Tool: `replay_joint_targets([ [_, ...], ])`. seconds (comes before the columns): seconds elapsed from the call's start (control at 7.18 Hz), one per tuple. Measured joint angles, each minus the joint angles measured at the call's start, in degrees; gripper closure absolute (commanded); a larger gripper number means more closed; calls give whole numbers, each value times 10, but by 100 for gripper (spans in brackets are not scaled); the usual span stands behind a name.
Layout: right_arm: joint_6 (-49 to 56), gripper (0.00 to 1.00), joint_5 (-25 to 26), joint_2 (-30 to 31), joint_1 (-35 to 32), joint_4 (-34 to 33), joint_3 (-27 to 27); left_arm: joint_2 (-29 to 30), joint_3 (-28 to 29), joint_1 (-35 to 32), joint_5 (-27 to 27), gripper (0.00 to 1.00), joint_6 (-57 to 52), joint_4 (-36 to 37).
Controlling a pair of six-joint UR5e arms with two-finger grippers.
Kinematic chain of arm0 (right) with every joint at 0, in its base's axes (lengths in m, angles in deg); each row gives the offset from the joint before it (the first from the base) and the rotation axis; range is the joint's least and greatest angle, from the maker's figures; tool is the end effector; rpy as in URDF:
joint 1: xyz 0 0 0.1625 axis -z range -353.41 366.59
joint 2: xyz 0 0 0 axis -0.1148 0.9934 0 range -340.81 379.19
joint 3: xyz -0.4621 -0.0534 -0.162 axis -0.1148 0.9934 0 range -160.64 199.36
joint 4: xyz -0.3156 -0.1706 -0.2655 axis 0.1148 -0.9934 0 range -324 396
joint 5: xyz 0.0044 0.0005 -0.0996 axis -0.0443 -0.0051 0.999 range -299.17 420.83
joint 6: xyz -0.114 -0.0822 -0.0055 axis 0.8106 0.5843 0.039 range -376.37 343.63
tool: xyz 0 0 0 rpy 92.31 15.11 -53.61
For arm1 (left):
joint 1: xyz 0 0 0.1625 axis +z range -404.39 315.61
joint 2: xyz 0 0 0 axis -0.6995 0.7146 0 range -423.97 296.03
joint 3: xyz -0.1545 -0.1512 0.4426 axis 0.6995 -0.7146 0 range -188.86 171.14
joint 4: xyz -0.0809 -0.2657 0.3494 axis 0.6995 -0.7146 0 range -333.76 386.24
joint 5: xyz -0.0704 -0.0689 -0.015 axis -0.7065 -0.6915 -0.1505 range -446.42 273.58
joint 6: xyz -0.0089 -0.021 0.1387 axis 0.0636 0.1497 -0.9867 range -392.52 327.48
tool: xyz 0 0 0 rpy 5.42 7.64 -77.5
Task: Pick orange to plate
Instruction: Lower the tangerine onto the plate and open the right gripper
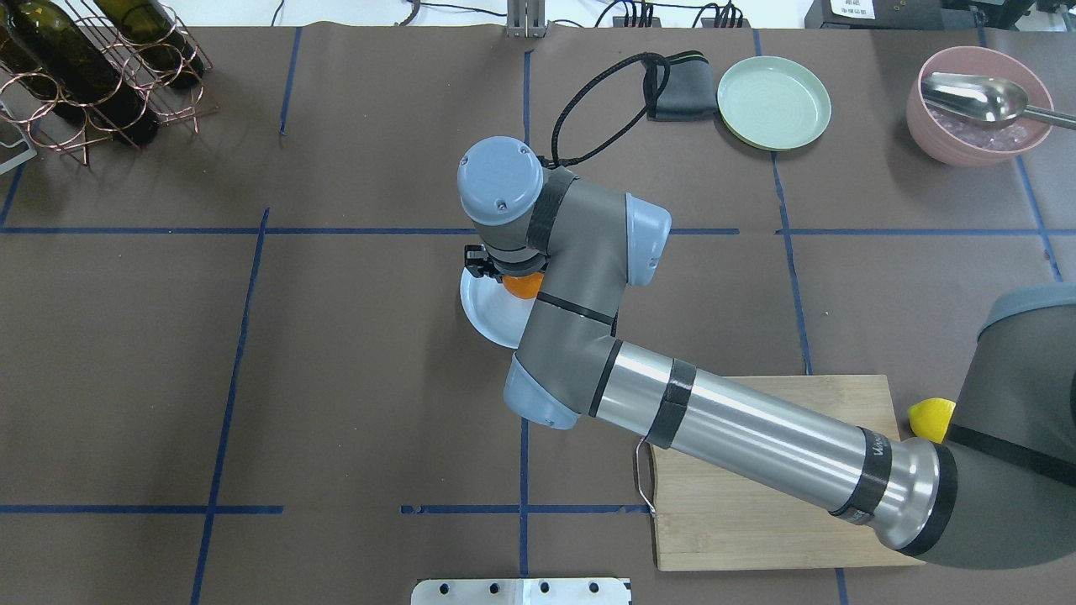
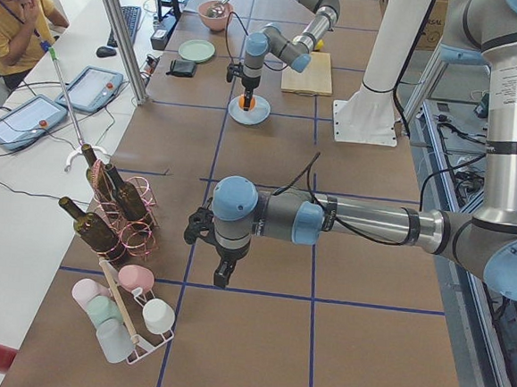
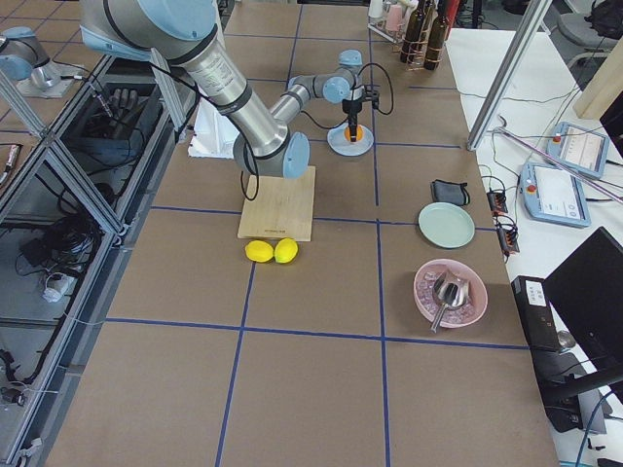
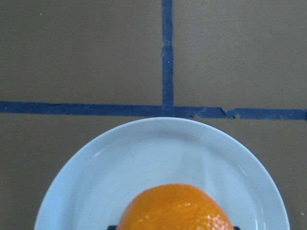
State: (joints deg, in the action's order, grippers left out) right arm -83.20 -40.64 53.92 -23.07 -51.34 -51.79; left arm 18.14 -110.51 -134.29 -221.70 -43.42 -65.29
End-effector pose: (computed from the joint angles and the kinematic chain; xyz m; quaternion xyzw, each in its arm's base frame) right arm -0.7403 -0.5428 0.2342 0.0637 -0.3400 0.0197 0.9381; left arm -0.0326 -0.4657 0.7118 0.0785 0.3788 0.1061 0.9160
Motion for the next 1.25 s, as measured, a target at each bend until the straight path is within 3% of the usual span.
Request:
replay_joint_targets([
  [0.14, 0, 32, 4, 0, 3, 1, 3, 0, 0, 0, 0, 0, 0, 0],
  [0.28, 0, 2, 5, 0, 3, 1, 4, 0, 0, 0, 0, 0, 0, 0],
  [0.98, -43, 0, -2, -3, 3, 2, 2, 0, 0, 0, 0, 0, 0, 0],
  [1.25, -28, 0, -64, -4, -33, -2, -17, 0, 1, 0, 0, 0, 0, 0],
])
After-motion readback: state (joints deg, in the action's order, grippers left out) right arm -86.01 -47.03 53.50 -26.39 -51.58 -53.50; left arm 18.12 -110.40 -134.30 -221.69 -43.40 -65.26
